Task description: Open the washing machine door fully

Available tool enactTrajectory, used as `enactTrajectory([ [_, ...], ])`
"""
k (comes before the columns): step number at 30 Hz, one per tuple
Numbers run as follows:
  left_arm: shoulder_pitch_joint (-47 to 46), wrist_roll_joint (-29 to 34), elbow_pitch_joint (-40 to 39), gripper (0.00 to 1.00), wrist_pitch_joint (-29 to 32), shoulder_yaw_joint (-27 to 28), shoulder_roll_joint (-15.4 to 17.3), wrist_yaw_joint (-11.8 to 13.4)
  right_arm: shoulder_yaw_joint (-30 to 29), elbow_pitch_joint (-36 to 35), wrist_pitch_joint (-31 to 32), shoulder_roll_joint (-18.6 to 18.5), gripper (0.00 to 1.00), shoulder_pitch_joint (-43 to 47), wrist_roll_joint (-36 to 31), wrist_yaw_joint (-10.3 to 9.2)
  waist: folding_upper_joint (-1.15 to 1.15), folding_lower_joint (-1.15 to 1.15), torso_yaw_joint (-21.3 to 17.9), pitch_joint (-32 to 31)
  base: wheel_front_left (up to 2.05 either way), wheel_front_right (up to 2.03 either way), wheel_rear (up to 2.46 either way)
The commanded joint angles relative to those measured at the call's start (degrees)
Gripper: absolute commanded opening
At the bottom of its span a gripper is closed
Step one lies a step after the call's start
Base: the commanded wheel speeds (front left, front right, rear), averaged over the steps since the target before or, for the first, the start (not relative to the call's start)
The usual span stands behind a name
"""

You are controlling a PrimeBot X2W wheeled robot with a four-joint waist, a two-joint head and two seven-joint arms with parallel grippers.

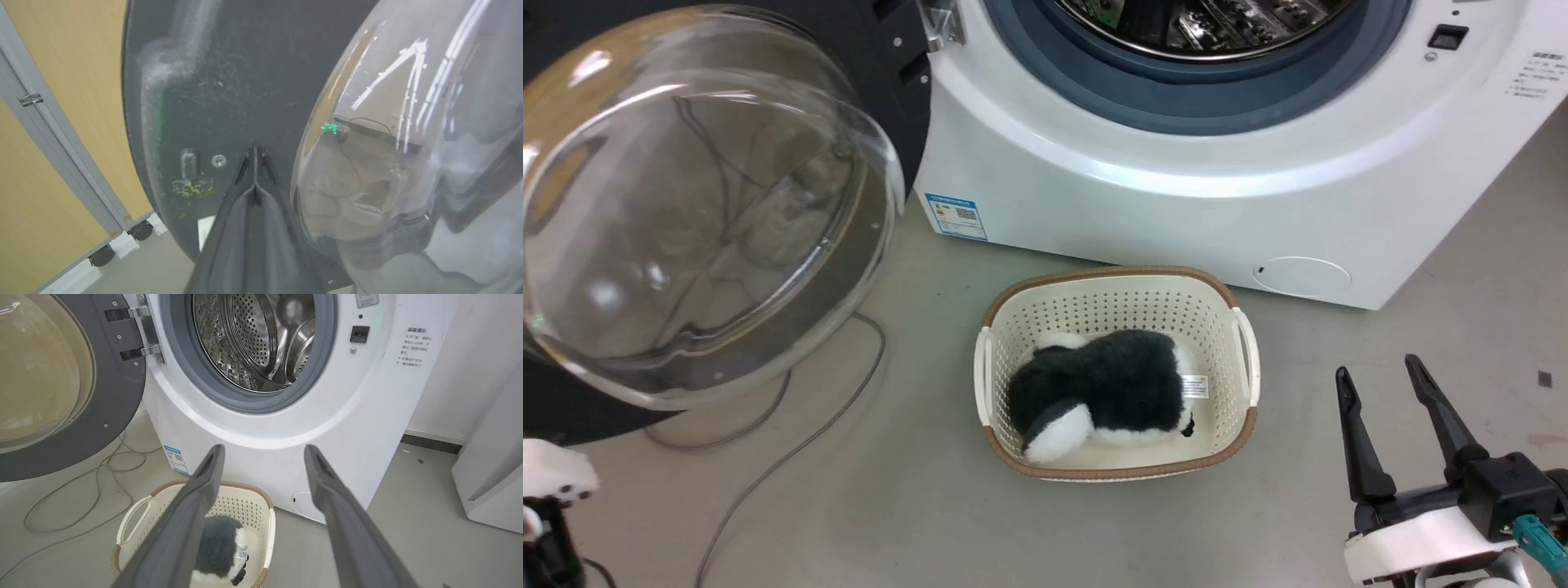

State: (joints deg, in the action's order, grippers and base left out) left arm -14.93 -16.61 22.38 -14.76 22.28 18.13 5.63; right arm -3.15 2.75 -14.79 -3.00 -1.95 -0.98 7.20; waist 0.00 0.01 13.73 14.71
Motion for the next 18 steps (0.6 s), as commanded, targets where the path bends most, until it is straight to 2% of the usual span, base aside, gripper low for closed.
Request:
enactTrajectory([
  [1,-1.60,-0.35,1.73,0.00,-0.24,0.83,0.96,-0.21,0.18,0.01,-0.21,0.13,1.00,-0.89,-0.03,0.29,0.00,-0.01,-0.35,0.14,0.00,0.00,0.00],
  [9,-5.11,-0.79,8.78,0.00,-0.24,4.56,4.31,-2.02,0.62,0.07,-0.21,0.13,1.00,-1.12,0.08,0.29,0.00,-0.01,-1.92,0.23,0.00,0.00,0.00],
  [18,-5.91,1.61,10.00,0.00,-0.24,6.29,5.80,-5.44,0.76,0.46,-0.21,0.13,1.00,-0.82,0.38,0.29,0.00,-0.01,-2.89,-0.86,0.00,0.00,0.00],
])
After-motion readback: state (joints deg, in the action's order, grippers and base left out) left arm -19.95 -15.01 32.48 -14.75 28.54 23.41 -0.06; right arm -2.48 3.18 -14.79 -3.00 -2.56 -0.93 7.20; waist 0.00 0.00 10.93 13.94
